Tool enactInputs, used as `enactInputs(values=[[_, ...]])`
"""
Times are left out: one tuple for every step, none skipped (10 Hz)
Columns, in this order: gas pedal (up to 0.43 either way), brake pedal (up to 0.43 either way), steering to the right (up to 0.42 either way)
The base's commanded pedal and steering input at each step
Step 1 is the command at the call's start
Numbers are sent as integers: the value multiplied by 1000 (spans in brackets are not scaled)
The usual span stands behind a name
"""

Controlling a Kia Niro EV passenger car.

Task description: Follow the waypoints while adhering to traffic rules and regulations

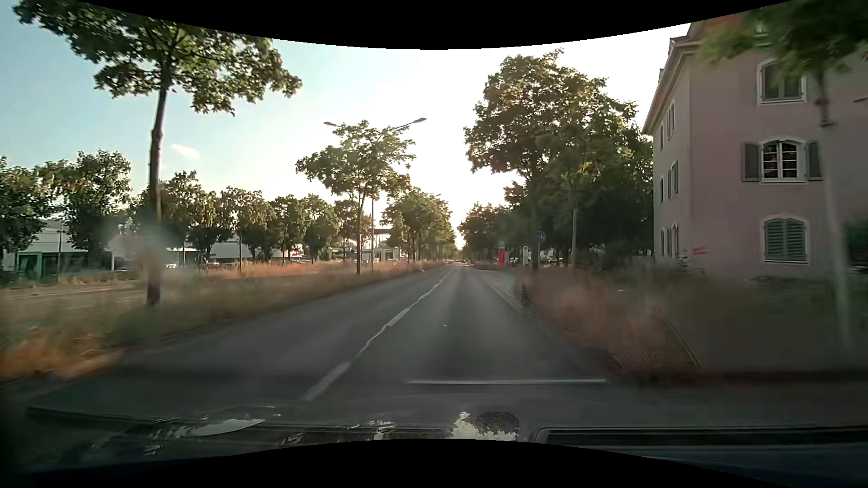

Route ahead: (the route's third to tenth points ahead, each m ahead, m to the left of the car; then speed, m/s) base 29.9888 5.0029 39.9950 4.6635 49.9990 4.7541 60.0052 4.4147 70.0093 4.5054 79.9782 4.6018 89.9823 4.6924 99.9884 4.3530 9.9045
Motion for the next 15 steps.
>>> enactInputs(values=[[157, 0, 8], [150, 0, 8], [150, 0, 8], [150, 0, 6], [150, 0, 6], [138, 0, 4], [130, 0, -1], [130, 0, -2], [130, 0, -2], [130, 0, -2], [130, 0, -2], [130, 0, -2], [118, 0, -2], [118, 0, -2], [110, 0, -2]])
